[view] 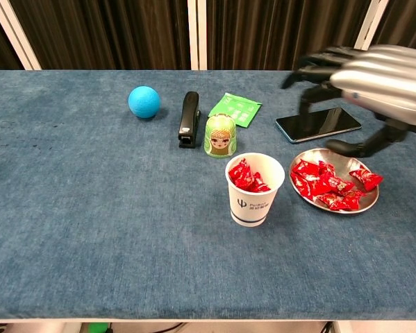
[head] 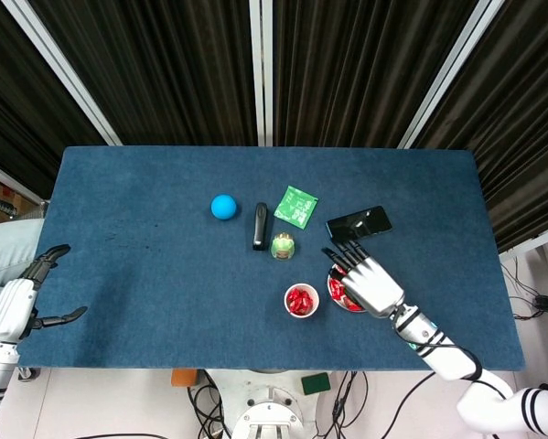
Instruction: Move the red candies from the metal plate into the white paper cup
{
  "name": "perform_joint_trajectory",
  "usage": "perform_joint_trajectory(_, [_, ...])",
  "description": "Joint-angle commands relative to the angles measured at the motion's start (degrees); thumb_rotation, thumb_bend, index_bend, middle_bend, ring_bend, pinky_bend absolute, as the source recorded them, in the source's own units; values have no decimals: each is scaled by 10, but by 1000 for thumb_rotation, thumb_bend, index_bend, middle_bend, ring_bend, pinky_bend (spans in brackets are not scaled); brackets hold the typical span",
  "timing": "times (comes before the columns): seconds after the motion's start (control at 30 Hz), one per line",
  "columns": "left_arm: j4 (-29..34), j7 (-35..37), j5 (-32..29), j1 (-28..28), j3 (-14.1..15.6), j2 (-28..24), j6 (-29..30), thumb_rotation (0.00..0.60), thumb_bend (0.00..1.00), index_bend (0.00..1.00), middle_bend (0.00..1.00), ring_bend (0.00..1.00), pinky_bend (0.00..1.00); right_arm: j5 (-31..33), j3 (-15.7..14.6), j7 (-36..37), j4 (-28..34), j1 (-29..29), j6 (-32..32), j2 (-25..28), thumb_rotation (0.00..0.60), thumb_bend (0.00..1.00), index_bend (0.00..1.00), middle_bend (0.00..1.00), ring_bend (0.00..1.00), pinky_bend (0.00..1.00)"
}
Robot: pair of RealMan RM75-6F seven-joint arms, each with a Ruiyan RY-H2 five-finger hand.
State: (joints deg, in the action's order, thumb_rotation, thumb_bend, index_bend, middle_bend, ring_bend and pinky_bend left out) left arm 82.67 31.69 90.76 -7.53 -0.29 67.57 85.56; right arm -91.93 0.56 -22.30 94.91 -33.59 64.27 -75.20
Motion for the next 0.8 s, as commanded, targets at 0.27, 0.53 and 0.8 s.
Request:
perform_joint_trajectory(0.27, [2, -5, 2, -2, 1, 3, -3, 600, 98, 137, 111, 120, 251, 68, -5, 11, -47, 25, -27, 3, 600, 343, 437, 101, 0, 0])
perform_joint_trajectory(0.53, [2, -5, 1, -2, 2, 3, -4, 600, 97, 137, 111, 120, 251, 92, 6, 10, -85, 11, -61, -28, 600, 307, 415, 93, 0, 0])
perform_joint_trajectory(0.8, [-1, -2, 0, -1, 2, 4, -3, 600, 97, 137, 111, 120, 251, 106, 14, 3, -127, -7, -91, -62, 600, 305, 371, 86, 0, 0])
